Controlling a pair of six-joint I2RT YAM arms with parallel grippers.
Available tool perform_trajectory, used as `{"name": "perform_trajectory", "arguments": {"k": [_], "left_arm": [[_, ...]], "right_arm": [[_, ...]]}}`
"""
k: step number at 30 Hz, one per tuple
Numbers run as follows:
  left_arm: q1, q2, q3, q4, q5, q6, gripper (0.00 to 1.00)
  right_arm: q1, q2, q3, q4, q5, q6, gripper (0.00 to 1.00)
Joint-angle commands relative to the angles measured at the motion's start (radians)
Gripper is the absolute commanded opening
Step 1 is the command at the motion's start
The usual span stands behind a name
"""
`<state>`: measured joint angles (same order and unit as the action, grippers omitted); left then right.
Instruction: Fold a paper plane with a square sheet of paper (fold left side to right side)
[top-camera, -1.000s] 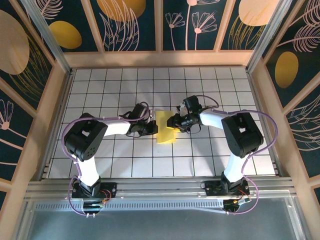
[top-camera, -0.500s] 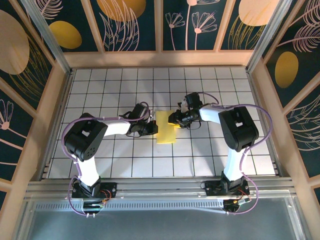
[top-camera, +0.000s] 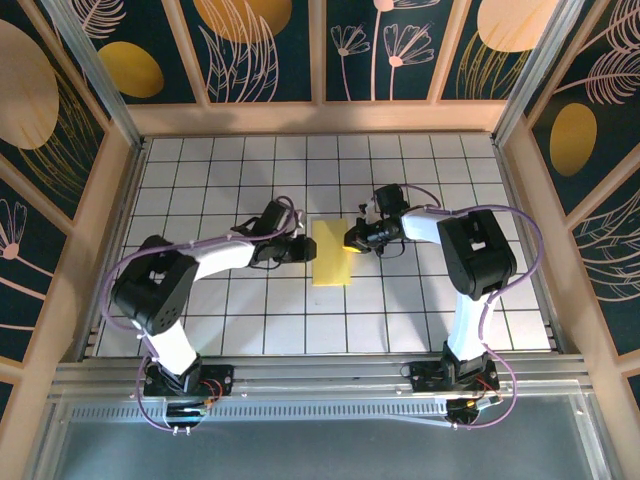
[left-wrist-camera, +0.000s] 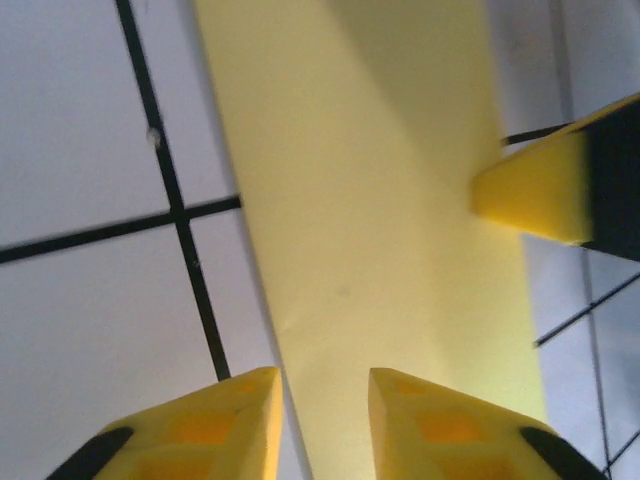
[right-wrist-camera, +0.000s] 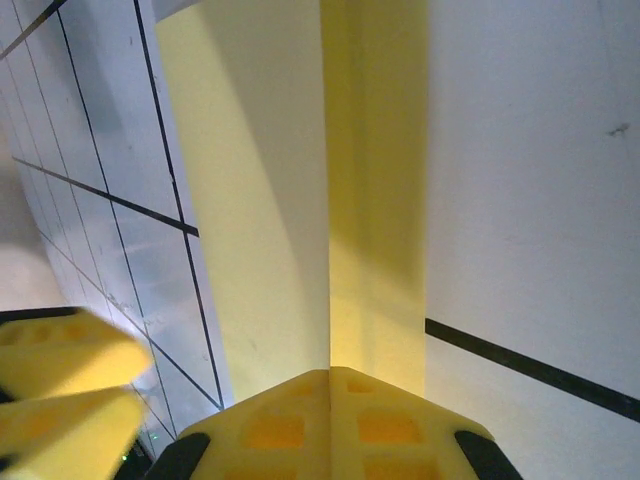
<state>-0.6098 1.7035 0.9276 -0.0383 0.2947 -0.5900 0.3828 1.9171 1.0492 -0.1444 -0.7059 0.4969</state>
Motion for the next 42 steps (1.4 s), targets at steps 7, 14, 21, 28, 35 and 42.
{"name": "perform_trajectory", "arguments": {"k": [7,14,21,28,35,42], "left_arm": [[-0.175,-0.219,-0.081,-0.035,-0.196,0.174,0.50],[-0.375,-0.173,-0.033,-0.100,-0.405,0.272,0.58],[-0.473,-0.042,0.083,-0.182,-0.555,0.336,0.62],[-0.499,0.091,0.168,-0.222,-0.636,0.352,0.66],[-0.501,0.166,0.217,-0.224,-0.686,0.371,0.68],[-0.501,0.192,0.233,-0.209,-0.694,0.374,0.48]], "right_arm": [[-0.008,-0.014,0.011,-0.003,-0.067,0.047,0.00],[-0.018,-0.010,0.029,-0.029,-0.077,0.048,0.00],[-0.019,-0.010,0.035,-0.040,-0.074,0.041,0.00],[-0.018,-0.010,0.044,-0.041,-0.071,0.042,0.00],[-0.018,-0.003,0.051,-0.046,-0.070,0.038,0.00],[-0.018,-0.001,0.054,-0.049,-0.066,0.035,0.01]]}}
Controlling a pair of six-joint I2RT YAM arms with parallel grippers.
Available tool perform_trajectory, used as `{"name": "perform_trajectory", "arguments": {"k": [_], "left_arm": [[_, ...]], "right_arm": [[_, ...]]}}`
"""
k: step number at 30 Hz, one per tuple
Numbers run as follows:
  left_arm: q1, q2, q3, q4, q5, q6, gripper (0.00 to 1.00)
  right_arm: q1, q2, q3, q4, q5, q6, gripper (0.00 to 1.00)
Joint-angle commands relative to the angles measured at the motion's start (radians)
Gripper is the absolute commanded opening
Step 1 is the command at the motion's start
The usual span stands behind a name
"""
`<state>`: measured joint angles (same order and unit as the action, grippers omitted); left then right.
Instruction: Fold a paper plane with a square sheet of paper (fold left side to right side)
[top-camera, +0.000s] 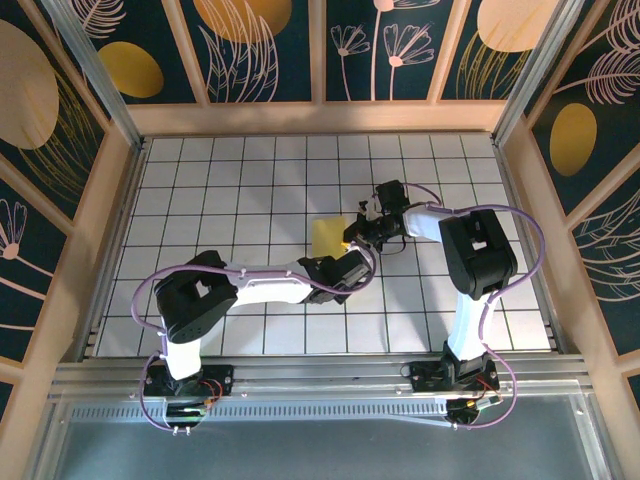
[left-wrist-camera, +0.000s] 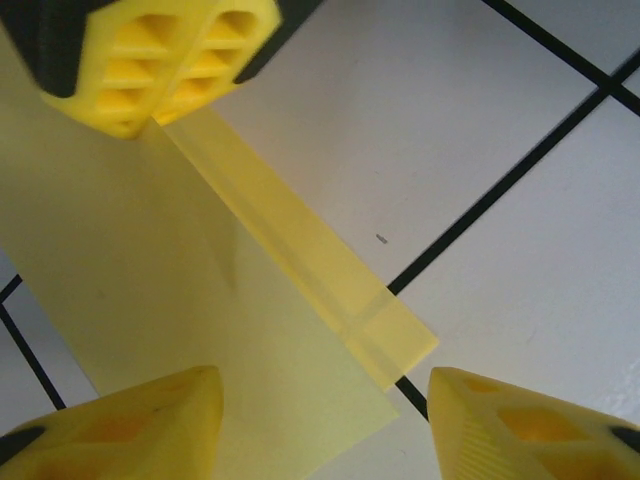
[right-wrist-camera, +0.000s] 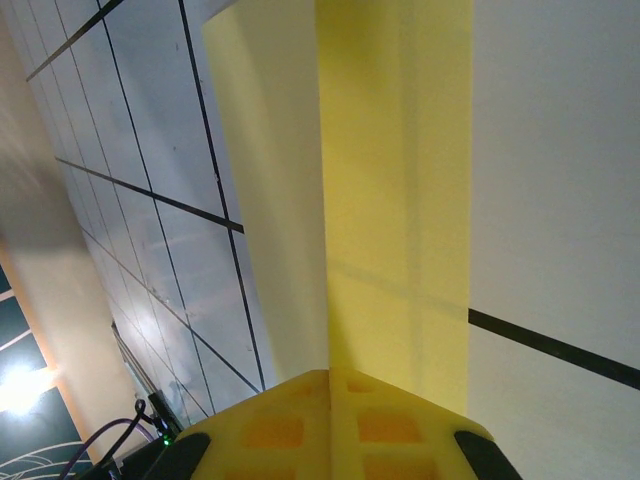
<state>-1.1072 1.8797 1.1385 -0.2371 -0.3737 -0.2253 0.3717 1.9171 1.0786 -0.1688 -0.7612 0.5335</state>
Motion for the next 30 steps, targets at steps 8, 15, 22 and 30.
{"name": "perform_trajectory", "arguments": {"k": [8,15,22,30], "left_arm": [[-0.003,-0.015,0.024,-0.005,-0.040,-0.004,0.00],[0.023,-0.058,0.024,0.009,0.049,-0.039,0.00],[0.136,-0.118,-0.028,0.086,0.340,-0.118,0.00],[0.245,-0.119,-0.089,0.200,0.622,-0.227,0.00]], "right_arm": [[-0.011,-0.009,0.047,-0.064,0.014,-0.027,0.08],[-0.036,-0.087,0.056,-0.074,0.055,-0.060,0.22],[-0.102,-0.249,-0.038,-0.068,0.135,-0.104,0.34],[-0.116,-0.423,-0.261,-0.016,0.122,-0.116,0.25]]}}
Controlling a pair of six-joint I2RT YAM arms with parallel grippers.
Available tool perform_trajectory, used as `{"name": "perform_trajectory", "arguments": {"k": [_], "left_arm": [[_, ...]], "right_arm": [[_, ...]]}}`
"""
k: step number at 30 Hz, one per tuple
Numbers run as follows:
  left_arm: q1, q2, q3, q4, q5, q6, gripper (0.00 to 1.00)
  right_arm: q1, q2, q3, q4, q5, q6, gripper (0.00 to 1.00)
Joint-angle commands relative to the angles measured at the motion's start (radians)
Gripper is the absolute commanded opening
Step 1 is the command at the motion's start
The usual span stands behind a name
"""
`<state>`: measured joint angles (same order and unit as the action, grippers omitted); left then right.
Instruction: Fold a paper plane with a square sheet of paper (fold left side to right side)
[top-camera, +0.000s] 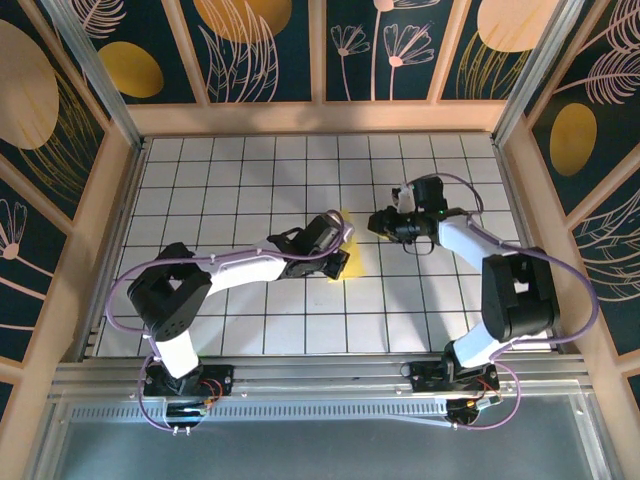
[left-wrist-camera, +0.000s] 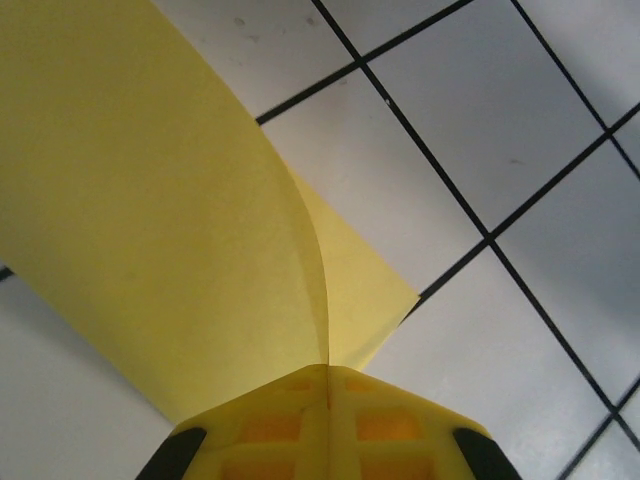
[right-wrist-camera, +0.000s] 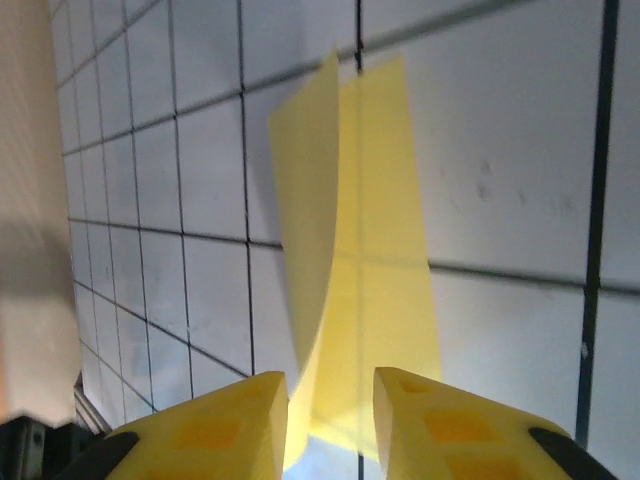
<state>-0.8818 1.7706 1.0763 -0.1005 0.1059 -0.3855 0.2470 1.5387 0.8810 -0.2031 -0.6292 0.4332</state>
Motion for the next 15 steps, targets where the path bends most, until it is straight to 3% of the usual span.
{"name": "perform_trajectory", "arguments": {"k": [1,5,15], "left_arm": [[0.030,-0.012,-0.036,0.075,0.155,-0.079,0.00],[0.053,-0.004,-0.053,0.098,0.196,-0.109,0.00],[0.064,0.019,-0.062,0.101,0.211,-0.144,0.00]], "right_arm": [[0.014,-0.060,-0.090,0.033,-0.020,-0.012,0.20],[0.062,-0.080,-0.167,0.074,-0.039,0.015,0.00],[0.203,0.032,-0.197,0.184,0.013,0.093,0.00]]}}
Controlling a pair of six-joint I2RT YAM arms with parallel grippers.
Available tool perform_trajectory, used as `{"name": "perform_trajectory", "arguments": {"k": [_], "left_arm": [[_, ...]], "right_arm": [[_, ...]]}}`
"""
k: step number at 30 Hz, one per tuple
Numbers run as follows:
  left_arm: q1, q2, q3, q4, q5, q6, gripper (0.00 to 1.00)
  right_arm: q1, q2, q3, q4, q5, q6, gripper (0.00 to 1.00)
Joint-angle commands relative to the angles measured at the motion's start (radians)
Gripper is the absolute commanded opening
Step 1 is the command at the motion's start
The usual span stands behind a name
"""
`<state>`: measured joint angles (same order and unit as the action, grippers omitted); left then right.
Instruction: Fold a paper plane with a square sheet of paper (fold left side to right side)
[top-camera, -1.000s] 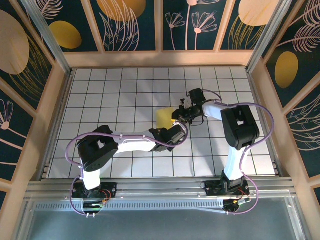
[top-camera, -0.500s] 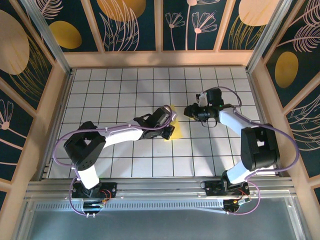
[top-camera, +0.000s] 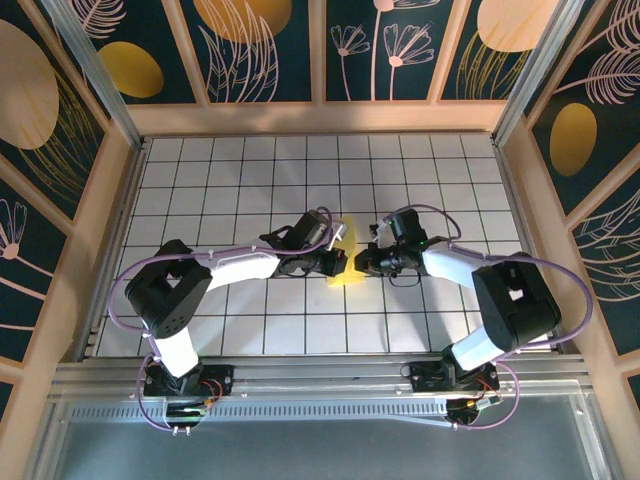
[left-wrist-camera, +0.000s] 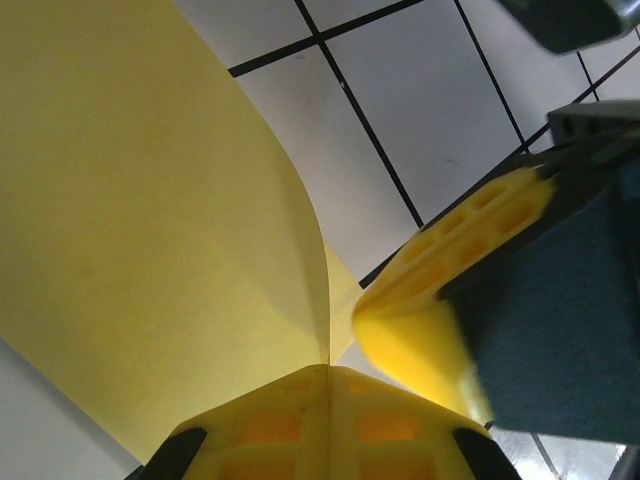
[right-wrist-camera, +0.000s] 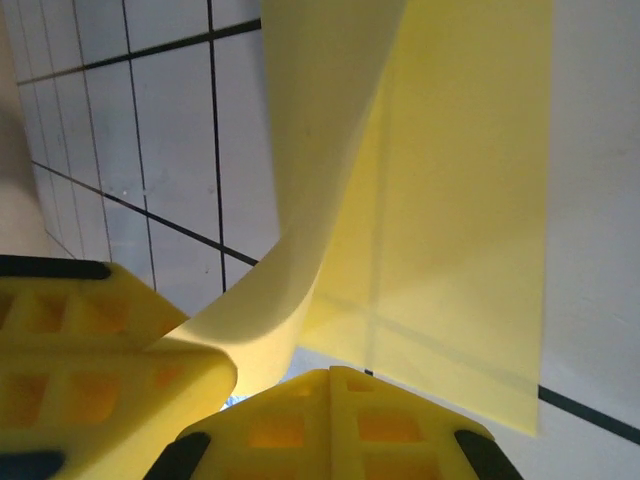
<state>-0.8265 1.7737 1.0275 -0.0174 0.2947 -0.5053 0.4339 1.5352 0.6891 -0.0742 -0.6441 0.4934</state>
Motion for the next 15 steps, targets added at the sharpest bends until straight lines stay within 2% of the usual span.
{"name": "perform_trajectory", "arguments": {"k": [1,15], "left_arm": [[0.009,0.016,-0.015,0.015,0.019,-0.024,0.00],[0.029,0.021,-0.014,-0.040,-0.031,-0.003,0.00]], "right_arm": [[0.023,0.048,-0.001,0.060,0.033,0.034,0.00],[0.046,0.135,0.003,-0.028,0.083,0.014,0.00]]}}
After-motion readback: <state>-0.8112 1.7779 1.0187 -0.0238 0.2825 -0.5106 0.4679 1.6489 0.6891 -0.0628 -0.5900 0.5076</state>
